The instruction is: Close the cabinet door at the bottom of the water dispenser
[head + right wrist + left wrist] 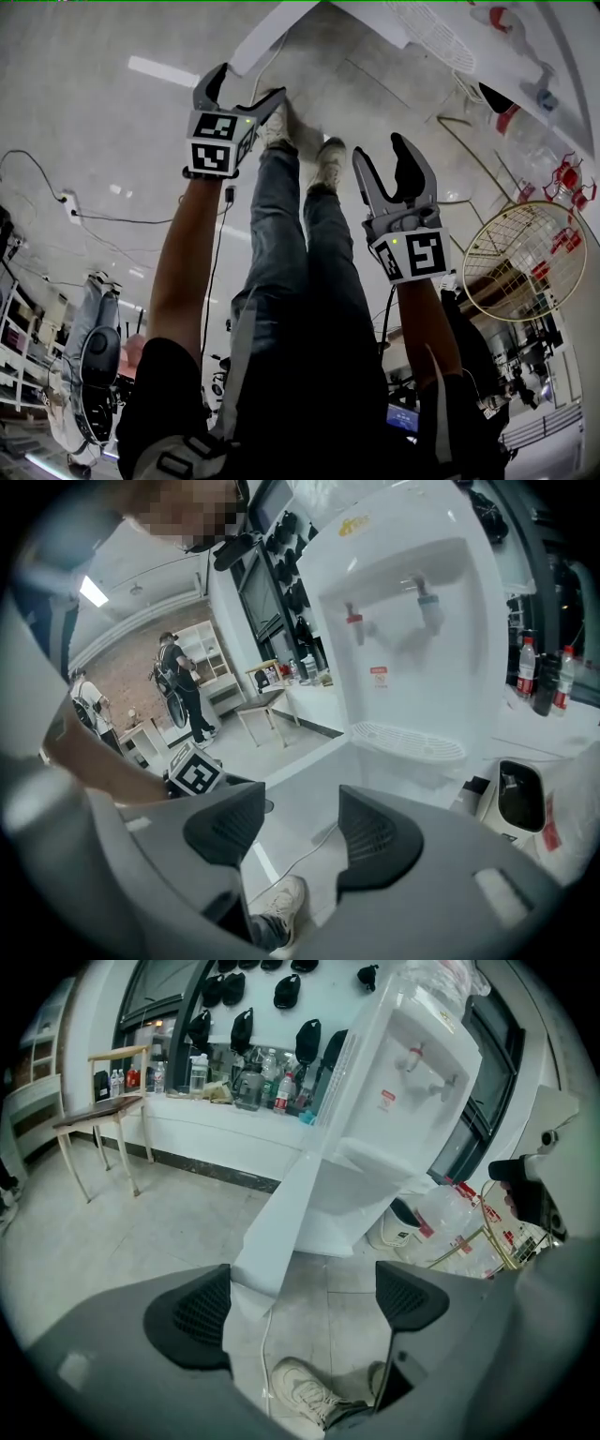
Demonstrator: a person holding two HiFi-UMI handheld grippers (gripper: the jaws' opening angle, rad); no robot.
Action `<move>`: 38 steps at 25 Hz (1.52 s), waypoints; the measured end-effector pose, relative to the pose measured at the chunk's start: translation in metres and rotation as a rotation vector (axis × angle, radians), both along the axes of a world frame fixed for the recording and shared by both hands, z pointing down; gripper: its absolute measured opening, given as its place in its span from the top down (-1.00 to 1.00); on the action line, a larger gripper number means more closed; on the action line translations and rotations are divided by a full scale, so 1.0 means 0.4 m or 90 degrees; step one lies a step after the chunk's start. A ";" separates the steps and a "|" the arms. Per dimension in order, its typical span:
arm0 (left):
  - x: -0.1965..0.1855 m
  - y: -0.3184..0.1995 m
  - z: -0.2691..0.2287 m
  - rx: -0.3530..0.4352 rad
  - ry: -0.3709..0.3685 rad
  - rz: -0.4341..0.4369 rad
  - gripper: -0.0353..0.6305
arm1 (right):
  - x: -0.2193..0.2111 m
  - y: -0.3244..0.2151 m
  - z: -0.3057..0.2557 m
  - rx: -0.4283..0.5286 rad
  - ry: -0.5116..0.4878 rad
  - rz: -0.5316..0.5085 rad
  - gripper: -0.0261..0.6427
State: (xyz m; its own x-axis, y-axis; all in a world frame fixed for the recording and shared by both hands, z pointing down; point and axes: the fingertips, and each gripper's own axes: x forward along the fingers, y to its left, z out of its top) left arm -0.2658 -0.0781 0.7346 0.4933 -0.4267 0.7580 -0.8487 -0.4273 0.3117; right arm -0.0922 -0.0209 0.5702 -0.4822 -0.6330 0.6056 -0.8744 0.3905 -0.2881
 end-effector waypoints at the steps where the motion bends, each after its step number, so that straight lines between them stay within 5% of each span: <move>1: 0.008 0.007 0.000 0.000 -0.001 0.002 -0.59 | 0.007 0.008 0.001 0.001 0.000 0.001 0.19; 38: 0.294 0.167 -0.004 -0.023 -0.002 0.115 -0.53 | 0.248 0.201 -0.005 0.015 -0.049 0.136 0.23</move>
